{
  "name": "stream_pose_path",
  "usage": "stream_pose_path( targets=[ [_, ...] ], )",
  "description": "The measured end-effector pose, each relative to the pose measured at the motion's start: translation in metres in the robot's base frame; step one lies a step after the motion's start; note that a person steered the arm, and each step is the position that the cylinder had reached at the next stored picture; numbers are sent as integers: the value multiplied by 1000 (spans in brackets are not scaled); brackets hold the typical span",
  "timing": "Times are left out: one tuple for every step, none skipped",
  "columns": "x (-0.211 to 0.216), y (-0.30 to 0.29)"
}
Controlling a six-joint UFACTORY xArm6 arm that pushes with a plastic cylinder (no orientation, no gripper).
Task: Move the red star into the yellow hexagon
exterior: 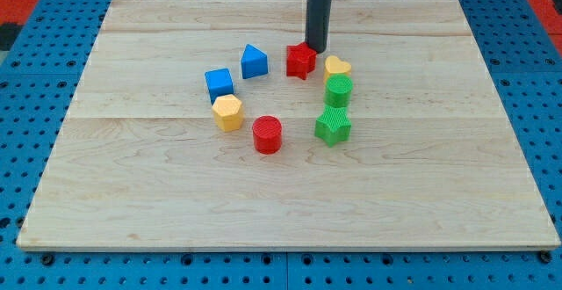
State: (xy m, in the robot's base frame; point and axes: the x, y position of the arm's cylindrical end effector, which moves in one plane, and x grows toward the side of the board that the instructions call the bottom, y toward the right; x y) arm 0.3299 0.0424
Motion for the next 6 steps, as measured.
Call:
stream_pose_path(
  targets=[
    [29,-19],
    [18,-18],
    [12,-38],
    [21,-68],
    [36,-95],
    [51,-112]
  ],
)
